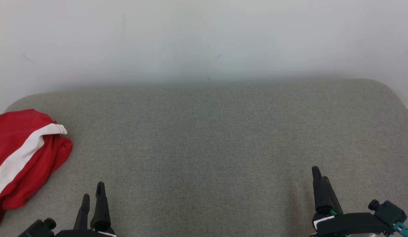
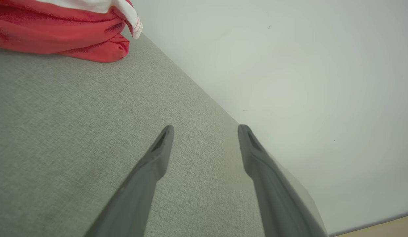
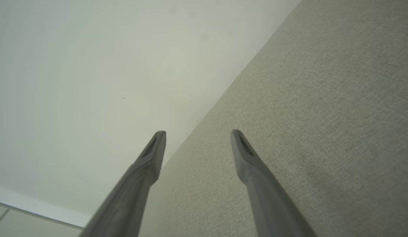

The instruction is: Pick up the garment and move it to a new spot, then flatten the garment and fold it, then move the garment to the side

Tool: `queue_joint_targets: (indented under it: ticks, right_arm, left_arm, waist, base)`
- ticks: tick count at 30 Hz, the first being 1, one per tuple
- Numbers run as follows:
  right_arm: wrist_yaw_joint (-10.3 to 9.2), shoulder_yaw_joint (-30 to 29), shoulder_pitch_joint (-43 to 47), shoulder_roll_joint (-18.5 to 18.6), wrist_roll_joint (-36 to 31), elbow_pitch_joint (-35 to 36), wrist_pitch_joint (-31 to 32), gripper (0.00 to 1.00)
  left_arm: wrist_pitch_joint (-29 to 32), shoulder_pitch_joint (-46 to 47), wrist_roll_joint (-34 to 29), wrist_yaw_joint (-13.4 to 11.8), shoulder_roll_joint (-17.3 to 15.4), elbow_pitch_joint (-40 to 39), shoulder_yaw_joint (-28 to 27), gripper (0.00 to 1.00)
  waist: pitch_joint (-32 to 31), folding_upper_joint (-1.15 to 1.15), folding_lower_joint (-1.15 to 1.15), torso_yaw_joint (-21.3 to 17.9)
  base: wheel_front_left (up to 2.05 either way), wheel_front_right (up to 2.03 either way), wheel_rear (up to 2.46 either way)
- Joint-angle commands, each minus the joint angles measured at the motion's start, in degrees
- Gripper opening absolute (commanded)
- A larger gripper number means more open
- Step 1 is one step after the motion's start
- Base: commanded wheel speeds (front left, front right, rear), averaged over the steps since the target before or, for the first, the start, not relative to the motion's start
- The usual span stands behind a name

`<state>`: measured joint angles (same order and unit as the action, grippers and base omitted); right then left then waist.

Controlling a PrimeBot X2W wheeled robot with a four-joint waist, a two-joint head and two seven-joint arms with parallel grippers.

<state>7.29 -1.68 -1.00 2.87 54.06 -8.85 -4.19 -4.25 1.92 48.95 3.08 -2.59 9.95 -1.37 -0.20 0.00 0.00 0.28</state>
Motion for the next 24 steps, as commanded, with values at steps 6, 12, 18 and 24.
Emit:
queue_joint_targets:
  ticks: [6, 12, 18, 24]
  right_arm:
    - [0.19, 0.3, 0.1, 0.0, -7.4, 1.8, -1.5, 1.0]
    - [0.21, 0.5, 0.5, 0.0, -13.5, 2.6, -2.6, 1.0]
    - [0.22, 0.7, 0.8, 0.0, -19.2, 2.7, -3.6, 1.0]
    - [0.23, 0.7, 1.1, 0.0, -23.6, 3.0, -4.5, 1.0]
  left_arm:
    - [-1.4, -0.1, -7.8, -1.3, -0.4, -1.4, 0.5, 1.0]
    - [-2.5, -0.6, -13.8, -3.0, -0.8, -2.3, 1.2, 1.0]
    - [-3.5, -1.0, -18.2, -4.1, -1.5, -2.7, 2.3, 1.0]
    - [-4.4, -1.4, -21.7, -4.5, -2.4, -3.0, 3.1, 1.0]
  waist:
    - [0.0, 0.0, 0.0, 0.1]
    - [0.0, 0.0, 0.0, 0.1]
    - [0.0, 0.0, 0.0, 0.2]
    - [0.0, 0.0, 0.0, 0.3]
  base:
    - [0.0, 0.0, 0.0]
    - [0.0, 0.0, 0.0]
    - [0.0, 0.0, 0.0]
    - [0.0, 0.0, 0.0]
